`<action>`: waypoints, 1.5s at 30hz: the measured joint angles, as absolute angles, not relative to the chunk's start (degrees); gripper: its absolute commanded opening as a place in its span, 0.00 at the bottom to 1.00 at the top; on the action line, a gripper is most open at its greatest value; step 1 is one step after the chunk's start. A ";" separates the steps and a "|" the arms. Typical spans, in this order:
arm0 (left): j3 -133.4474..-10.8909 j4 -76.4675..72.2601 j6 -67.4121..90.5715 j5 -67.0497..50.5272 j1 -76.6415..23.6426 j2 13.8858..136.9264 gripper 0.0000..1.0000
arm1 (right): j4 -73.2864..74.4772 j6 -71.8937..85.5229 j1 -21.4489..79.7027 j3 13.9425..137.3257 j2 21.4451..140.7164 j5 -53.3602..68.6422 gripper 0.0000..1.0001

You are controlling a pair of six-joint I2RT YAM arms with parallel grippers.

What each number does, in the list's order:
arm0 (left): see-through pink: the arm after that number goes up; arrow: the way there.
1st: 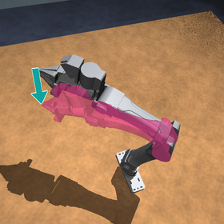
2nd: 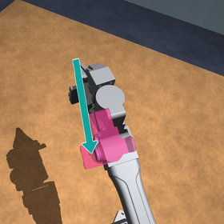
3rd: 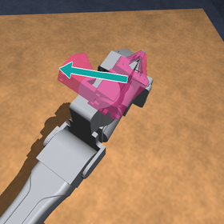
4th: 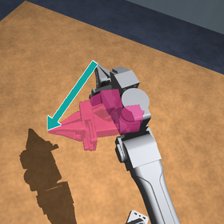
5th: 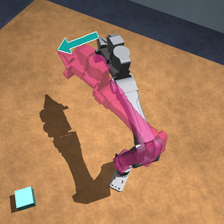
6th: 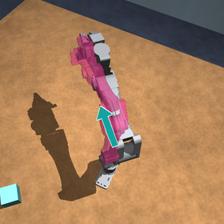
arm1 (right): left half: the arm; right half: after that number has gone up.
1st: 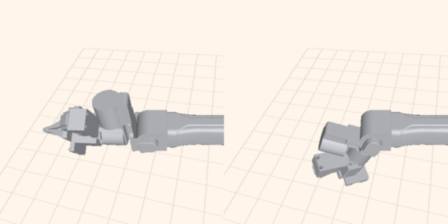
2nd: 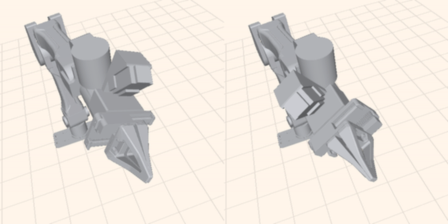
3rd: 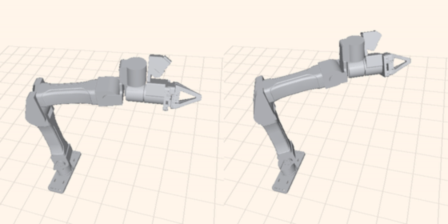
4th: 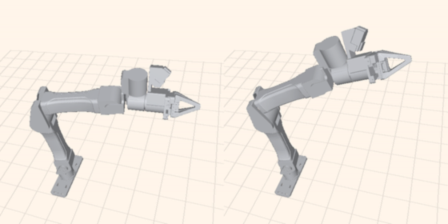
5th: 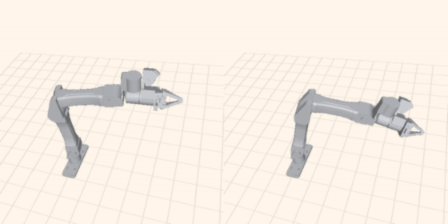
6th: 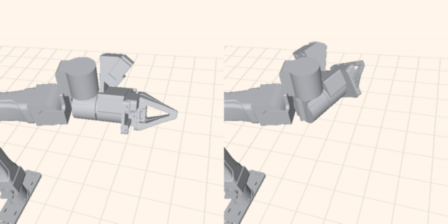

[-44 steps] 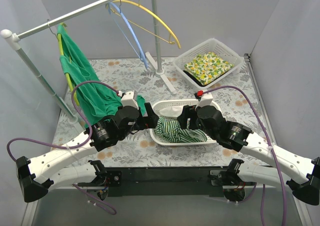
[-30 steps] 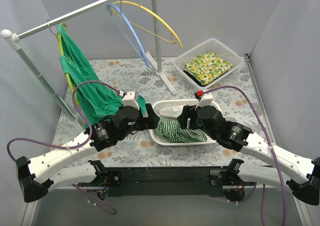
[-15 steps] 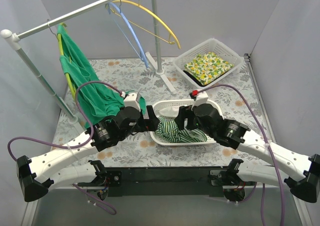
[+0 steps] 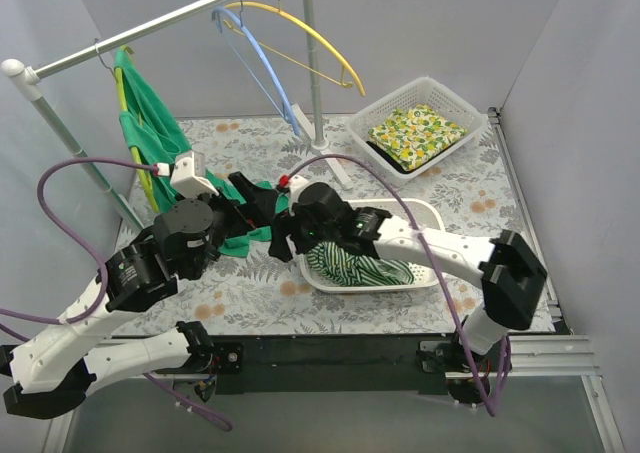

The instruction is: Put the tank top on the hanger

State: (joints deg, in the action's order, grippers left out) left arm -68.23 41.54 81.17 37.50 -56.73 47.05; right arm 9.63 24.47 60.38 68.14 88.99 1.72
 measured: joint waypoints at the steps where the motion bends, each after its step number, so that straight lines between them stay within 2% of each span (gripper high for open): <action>1: -69.04 41.39 80.86 37.80 -56.73 46.87 0.98 | 9.04 24.27 60.95 69.80 91.24 2.46 0.78; 6: -70.24 40.99 79.33 38.46 -56.73 47.81 0.98 | 6.74 23.79 63.70 78.59 104.68 3.92 0.78; 9: -69.19 40.75 79.07 37.71 -56.73 49.10 0.98 | 6.90 23.88 63.61 79.15 110.21 -0.80 0.78; 14: -67.85 40.73 79.13 36.45 -56.73 49.10 0.98 | 6.00 27.22 60.14 78.32 111.66 -5.17 0.78; 22: -65.65 40.29 79.31 36.10 -56.73 47.11 0.98 | 6.26 28.01 53.30 57.56 96.33 -6.48 0.79; 27: -64.75 39.62 79.35 35.16 -56.73 47.88 0.98 | 7.16 26.35 49.21 49.74 88.18 -5.39 0.79; 38: -63.31 37.15 79.75 32.45 -56.73 50.52 0.98 | 10.41 23.51 40.47 45.28 74.94 -5.65 0.80; 45: -63.22 36.73 79.77 31.83 -56.73 50.74 0.98 | 14.09 23.07 37.50 45.06 72.42 -6.98 0.81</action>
